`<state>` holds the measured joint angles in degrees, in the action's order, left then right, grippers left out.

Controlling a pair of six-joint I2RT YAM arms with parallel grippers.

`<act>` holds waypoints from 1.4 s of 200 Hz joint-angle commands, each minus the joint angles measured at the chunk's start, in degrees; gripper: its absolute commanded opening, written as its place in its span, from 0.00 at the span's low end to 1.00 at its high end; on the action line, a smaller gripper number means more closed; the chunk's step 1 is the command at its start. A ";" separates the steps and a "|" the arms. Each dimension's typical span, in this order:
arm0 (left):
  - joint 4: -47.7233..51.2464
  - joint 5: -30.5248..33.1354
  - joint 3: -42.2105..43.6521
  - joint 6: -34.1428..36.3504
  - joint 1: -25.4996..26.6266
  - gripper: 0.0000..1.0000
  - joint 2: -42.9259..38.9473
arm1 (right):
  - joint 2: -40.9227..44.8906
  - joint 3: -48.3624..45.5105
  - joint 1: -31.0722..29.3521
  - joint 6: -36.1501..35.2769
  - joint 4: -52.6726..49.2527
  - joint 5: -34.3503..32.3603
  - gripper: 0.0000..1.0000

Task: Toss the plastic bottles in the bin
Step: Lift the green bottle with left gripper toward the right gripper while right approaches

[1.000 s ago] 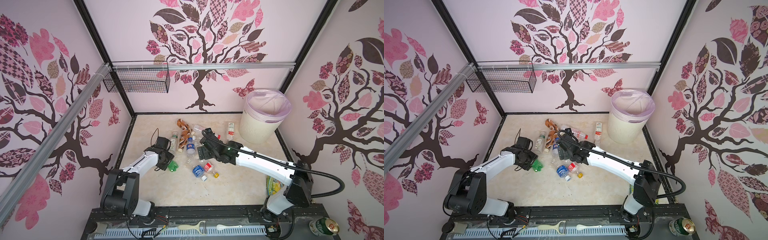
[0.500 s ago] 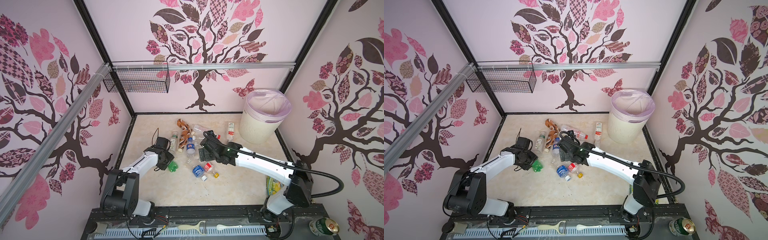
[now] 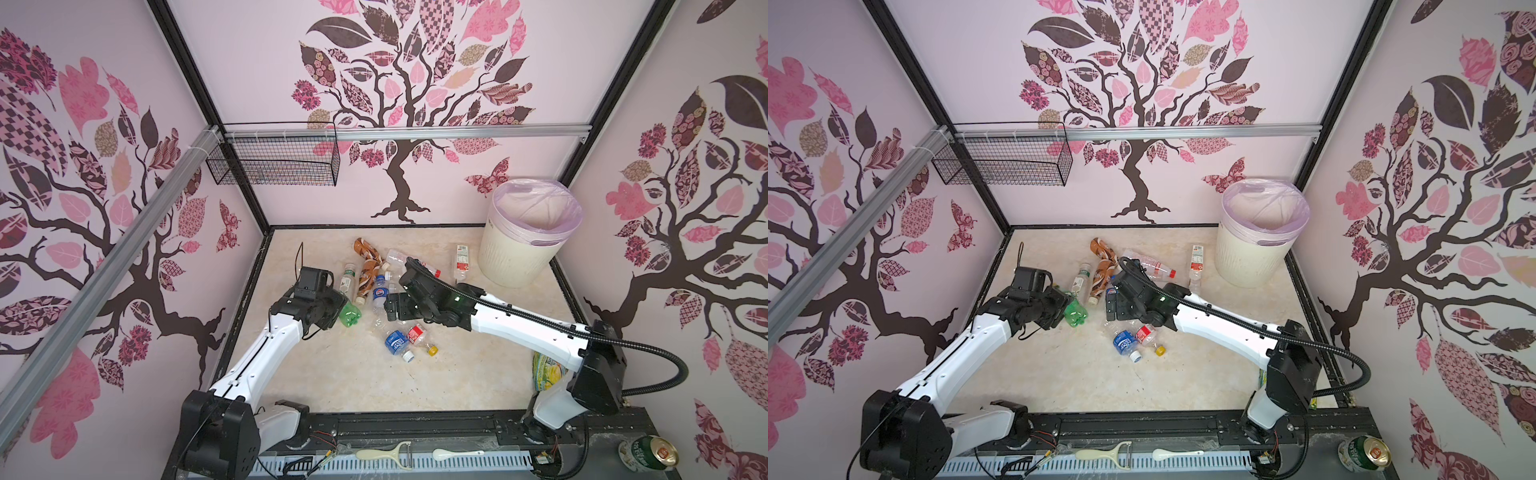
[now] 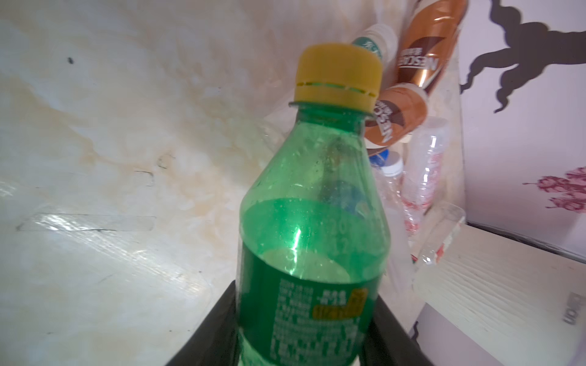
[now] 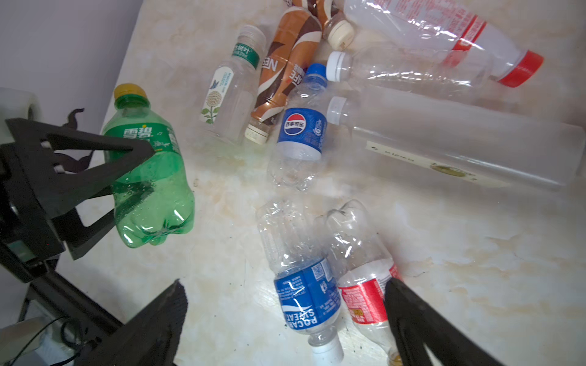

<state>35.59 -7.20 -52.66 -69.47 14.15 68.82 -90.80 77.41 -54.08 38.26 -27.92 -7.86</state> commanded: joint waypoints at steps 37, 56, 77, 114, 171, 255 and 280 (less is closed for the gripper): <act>-1.47 -3.84 -14.93 -7.85 4.93 0.52 1.69 | 3.54 6.53 1.59 0.98 5.30 7.36 1.00; -1.59 -4.98 -17.42 -9.23 6.17 0.53 2.95 | 3.69 8.20 1.69 0.07 4.80 7.71 1.00; -2.39 -5.45 -18.17 -10.74 6.97 0.53 3.32 | 4.53 8.16 1.95 0.10 5.70 8.06 0.99; -2.99 -6.89 -18.21 -12.82 7.47 0.53 3.43 | 4.60 7.91 3.04 0.94 6.48 8.43 0.99; -3.86 -9.18 -19.27 -15.07 8.56 0.53 3.91 | 3.03 6.44 3.25 1.64 9.21 8.92 0.92; -4.82 -9.43 -20.32 -17.13 9.14 0.54 3.48 | 0.76 5.59 3.81 2.78 10.61 9.80 0.84; -5.12 -9.85 -20.43 -17.54 9.26 0.54 3.51 | 0.67 4.83 4.10 3.31 10.93 9.94 0.81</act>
<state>31.90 -16.21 -70.26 -86.43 23.18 72.20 -88.64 82.89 -50.41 40.84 -17.74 1.58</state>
